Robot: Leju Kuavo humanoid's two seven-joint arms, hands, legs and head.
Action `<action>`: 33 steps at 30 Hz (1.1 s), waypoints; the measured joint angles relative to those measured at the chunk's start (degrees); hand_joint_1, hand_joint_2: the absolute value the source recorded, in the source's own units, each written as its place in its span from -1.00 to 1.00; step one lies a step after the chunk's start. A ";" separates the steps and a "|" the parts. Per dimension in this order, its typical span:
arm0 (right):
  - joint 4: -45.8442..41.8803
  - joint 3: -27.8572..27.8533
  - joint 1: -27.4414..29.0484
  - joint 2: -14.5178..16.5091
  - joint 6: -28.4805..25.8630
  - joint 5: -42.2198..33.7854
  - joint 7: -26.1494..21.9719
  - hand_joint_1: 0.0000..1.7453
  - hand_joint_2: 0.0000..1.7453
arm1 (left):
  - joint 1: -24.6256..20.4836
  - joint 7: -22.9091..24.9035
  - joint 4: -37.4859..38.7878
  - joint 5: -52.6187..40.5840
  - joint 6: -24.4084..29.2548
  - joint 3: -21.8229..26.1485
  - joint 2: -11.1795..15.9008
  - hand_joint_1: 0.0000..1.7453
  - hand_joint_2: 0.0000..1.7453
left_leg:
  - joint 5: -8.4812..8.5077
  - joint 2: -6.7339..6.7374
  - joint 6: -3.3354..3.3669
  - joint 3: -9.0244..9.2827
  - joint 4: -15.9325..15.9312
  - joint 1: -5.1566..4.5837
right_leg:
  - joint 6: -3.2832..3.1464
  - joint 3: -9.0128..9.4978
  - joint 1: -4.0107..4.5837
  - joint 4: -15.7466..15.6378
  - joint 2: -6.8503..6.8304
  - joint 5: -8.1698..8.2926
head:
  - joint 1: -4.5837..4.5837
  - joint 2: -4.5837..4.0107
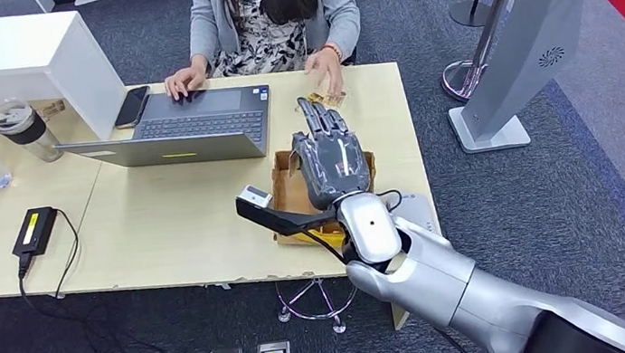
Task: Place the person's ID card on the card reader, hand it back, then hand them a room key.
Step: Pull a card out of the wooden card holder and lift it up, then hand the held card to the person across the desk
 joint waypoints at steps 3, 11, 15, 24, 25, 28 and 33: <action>0.83 0.00 -0.80 0.76 0.03 -0.45 -0.40 1.00 1.00 | 0.00 0.00 0.00 -0.05 -0.13 -0.04 0.01 -1.00 -1.00 | 0.00 0.00 0.00 0.00 0.00 0.00 | 0.00 0.00 0.00 0.00 0.00 0.00 | 0.00 0.00; 5.32 0.00 -2.71 3.09 0.03 -1.19 -1.21 1.00 1.00 | 0.00 0.00 0.00 -0.01 -0.21 -0.21 -0.02 -1.00 -1.00 | 0.00 0.00 0.00 0.00 0.00 0.00 | 0.00 0.00 0.00 0.00 0.00 0.00 | 0.00 0.00; 7.10 0.00 -3.14 3.91 -0.11 -1.65 -1.55 1.00 1.00 | 0.00 0.00 0.00 0.09 -0.14 -0.23 -0.03 -1.00 -1.00 | 0.00 0.00 0.00 0.00 0.00 0.00 | 0.00 -0.01 0.00 0.00 0.00 0.00 | -0.01 0.00; 10.20 0.00 -3.35 4.88 -0.79 -1.79 -2.09 -1.00 -0.50 | 0.02 0.00 0.00 0.21 -0.08 -0.29 -0.04 -1.00 -1.00 | 0.00 0.01 0.00 0.01 0.00 0.00 | 0.00 0.00 0.00 0.00 0.00 0.00 | 0.00 0.00; 10.46 0.00 -3.35 4.95 -0.88 -1.77 -2.20 -1.00 -1.00 | 0.02 0.00 0.00 0.21 -0.08 -0.30 -0.04 -1.00 -1.00 | 0.00 0.01 0.00 0.01 0.00 0.00 | 0.00 0.00 0.00 0.00 0.00 0.00 | 0.00 0.00; 11.03 0.00 -3.35 5.05 -1.31 -1.72 -2.80 -1.00 -1.00 | 0.02 0.00 0.00 0.21 -0.10 -0.31 -0.04 -1.00 -1.00 | 0.00 0.00 0.00 0.00 0.00 0.00 | 0.00 0.00 0.00 0.00 0.00 0.00 | 0.00 0.00; 12.05 0.00 -3.36 5.34 -0.73 -2.12 -4.25 -1.00 -1.00 | 0.02 -0.02 0.01 0.40 -0.38 -0.31 -0.04 -1.00 -1.00 | 0.00 0.00 0.00 0.00 0.00 0.00 | 0.00 -0.01 0.00 0.00 0.00 0.00 | -0.01 0.00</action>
